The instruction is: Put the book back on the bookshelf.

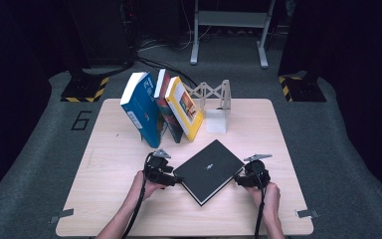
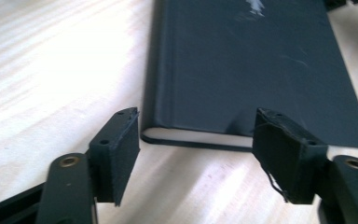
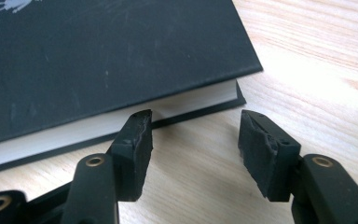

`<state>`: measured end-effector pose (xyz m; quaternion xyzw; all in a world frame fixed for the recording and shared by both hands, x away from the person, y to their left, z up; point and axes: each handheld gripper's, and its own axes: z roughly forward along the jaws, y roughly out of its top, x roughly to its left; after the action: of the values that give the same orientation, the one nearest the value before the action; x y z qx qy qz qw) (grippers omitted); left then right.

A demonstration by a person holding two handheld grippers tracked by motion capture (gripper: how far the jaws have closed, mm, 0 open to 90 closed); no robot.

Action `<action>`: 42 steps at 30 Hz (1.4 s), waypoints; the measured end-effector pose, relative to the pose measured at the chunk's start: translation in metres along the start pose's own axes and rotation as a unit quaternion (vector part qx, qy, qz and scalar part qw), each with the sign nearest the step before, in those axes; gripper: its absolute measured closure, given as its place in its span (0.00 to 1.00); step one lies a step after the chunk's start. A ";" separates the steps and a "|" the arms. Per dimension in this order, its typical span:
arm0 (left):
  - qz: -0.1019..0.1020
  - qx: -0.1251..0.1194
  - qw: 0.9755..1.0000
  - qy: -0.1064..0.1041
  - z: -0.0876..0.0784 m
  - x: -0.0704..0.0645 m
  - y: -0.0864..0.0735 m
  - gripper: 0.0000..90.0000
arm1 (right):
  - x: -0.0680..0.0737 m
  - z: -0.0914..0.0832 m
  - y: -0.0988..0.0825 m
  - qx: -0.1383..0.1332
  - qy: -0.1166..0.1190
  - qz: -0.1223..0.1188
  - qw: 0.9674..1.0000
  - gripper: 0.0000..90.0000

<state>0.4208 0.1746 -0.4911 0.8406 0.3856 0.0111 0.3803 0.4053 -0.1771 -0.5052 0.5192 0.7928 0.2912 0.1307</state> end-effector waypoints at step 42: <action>0.011 0.006 0.998 -0.060 0.021 -0.038 -0.009 0.40 | -0.025 0.004 0.018 -0.015 -0.001 0.075 0.997 0.54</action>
<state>0.3948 0.1406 -0.5013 0.8463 0.3524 -0.0379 0.3976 0.4310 -0.1928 -0.5001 0.5756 0.7469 0.3117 0.1165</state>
